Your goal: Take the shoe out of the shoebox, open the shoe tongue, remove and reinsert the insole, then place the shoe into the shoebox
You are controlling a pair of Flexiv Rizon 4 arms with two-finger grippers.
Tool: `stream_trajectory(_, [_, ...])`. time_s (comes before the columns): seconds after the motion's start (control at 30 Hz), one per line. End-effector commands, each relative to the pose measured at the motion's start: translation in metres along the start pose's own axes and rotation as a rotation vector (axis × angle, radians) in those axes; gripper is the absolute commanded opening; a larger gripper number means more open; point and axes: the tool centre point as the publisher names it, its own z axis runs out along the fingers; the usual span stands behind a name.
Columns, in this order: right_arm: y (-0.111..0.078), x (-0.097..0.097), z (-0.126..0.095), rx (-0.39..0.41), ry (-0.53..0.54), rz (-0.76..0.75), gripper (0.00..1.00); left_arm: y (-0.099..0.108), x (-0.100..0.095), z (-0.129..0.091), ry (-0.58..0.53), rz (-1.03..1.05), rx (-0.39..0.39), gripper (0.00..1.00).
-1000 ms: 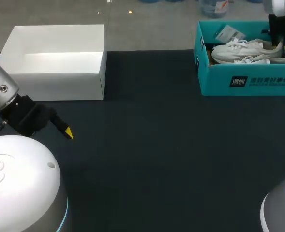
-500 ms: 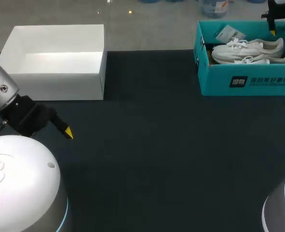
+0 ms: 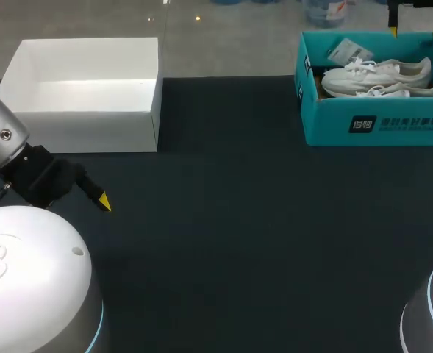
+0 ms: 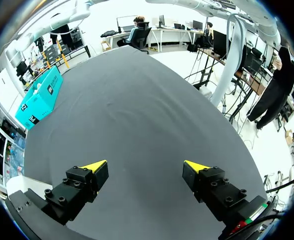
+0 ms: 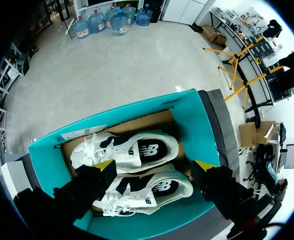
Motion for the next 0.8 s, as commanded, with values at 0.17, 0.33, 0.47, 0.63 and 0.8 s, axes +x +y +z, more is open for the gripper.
stream_trajectory(0.17, [-0.013, -0.012, -0.001, -0.033, 0.045, 0.0, 1.0, 0.001, -0.001, 0.0, 0.003, 0.0, 0.0, 1.0])
stream_trajectory(0.33, [-0.013, -0.012, -0.001, -0.033, 0.045, 0.0, 1.0, -0.002, -0.052, -0.037, -0.116, -0.354, -0.215, 1.0])
stream_trajectory(0.47, [-0.013, -0.012, -0.001, -0.033, 0.045, 0.0, 1.0, 0.006, -0.074, -0.05, -0.16, -0.531, -0.315, 1.0])
stream_trajectory(0.63, [-0.013, -0.012, -0.001, -0.033, 0.045, 0.0, 1.0, 0.021, -0.102, -0.049, -0.129, -0.678, -0.381, 1.0])
stream_trajectory(0.8, [-0.013, -0.012, -0.001, -0.033, 0.045, 0.0, 1.0, 0.03, -0.129, -0.047, -0.059, -0.722, -0.422, 1.0])
